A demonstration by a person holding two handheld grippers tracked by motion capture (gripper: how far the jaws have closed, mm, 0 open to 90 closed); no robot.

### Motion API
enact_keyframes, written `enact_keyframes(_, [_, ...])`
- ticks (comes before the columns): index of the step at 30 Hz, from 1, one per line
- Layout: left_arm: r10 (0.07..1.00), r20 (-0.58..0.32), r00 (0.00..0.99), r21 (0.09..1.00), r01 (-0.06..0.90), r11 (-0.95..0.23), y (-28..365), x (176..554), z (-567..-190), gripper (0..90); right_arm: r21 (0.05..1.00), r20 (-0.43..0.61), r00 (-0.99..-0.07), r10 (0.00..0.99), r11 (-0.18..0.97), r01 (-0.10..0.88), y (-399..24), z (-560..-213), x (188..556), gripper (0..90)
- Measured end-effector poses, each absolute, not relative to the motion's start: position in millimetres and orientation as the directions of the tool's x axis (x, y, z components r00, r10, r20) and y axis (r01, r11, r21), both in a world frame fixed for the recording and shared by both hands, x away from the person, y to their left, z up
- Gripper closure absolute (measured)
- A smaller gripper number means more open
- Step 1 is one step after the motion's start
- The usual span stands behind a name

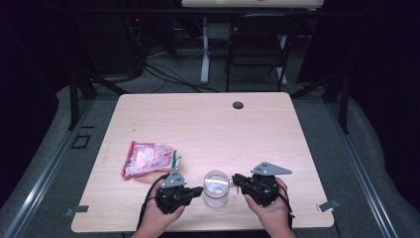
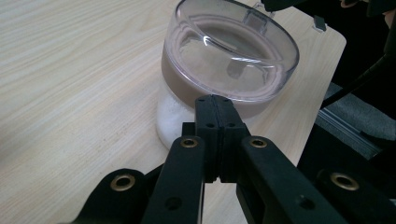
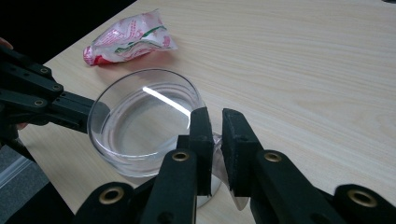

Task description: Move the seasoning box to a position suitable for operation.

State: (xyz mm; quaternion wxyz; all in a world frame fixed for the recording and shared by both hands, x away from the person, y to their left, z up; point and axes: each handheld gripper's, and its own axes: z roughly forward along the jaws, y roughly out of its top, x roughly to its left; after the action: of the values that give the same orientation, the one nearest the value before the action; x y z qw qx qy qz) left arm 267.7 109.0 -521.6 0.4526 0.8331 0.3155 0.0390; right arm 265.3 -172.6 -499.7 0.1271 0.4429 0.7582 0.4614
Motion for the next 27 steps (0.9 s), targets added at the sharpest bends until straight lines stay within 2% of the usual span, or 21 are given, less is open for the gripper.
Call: enact_keyframes(27, [0.546,-0.220,0.808,0.789,0.477,-0.388,106.8,267.3,-517.4,89.8,0.817,0.216,-0.572,0.792,0.174,0.550,-173.1,-500.7,264.9,83.6])
